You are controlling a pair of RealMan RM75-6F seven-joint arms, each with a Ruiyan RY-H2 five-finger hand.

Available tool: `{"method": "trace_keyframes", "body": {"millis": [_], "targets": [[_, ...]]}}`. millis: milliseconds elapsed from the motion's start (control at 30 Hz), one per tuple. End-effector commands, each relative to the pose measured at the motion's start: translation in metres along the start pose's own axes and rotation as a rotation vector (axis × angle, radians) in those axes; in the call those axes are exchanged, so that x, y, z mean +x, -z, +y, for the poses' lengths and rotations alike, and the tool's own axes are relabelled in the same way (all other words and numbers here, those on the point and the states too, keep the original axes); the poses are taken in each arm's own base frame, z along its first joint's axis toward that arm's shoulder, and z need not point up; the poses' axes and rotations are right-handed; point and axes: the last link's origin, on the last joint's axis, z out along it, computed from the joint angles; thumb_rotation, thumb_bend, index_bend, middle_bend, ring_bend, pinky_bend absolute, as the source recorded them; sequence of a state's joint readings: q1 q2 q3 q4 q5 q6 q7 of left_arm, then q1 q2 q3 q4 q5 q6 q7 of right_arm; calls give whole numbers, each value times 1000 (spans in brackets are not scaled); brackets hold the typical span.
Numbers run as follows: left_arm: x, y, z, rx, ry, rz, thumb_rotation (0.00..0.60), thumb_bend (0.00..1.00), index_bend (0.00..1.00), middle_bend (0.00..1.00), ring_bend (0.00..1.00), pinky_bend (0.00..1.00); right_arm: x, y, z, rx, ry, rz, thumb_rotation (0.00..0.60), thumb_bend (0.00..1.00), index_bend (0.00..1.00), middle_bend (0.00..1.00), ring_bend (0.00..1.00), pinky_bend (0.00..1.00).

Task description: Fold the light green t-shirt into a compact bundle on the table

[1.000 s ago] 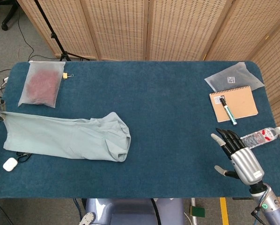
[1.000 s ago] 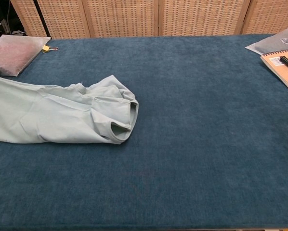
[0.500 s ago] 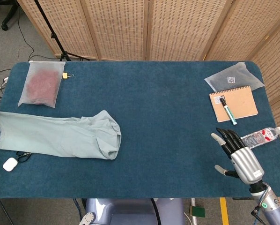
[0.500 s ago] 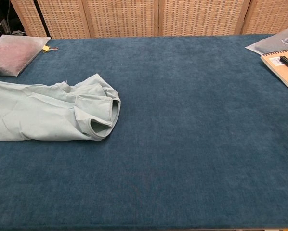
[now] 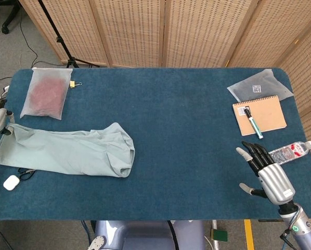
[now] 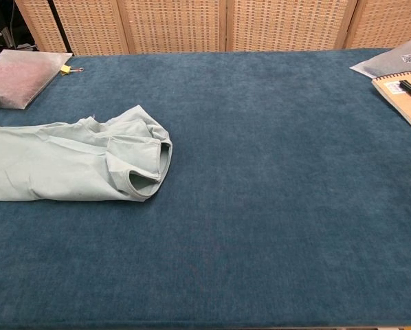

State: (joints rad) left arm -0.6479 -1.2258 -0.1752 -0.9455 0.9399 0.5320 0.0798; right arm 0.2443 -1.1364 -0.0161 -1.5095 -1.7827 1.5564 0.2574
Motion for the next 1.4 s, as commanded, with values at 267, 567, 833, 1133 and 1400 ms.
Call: {"method": "trace_keyframes", "body": {"millis": [267,567,833,1133,1400], "targets": [[25,44,59,-329,152,169,600,598,813,0,0,0,1,1,-1,4,-4,2,600,53,0,0,0,55],[14,48,118,-471,168,199,600,596,813,0,0,0,4,2,0,4,-12,8,600,53,0,0,0,55],[5,47,162,-528,149,178,600,596,813,0,0,0,6,2,1,4,-19,13,600,53,0,0,0,55],[4,49,206,-579,105,186,600,596,813,0,0,0,10,2,3,-2,-34,24,600,56,0,0,0,55],[1,53,243,-613,70,193,600,595,813,0,0,0,12,2,4,-1,-47,27,600,79,0,0,0,55]]}}
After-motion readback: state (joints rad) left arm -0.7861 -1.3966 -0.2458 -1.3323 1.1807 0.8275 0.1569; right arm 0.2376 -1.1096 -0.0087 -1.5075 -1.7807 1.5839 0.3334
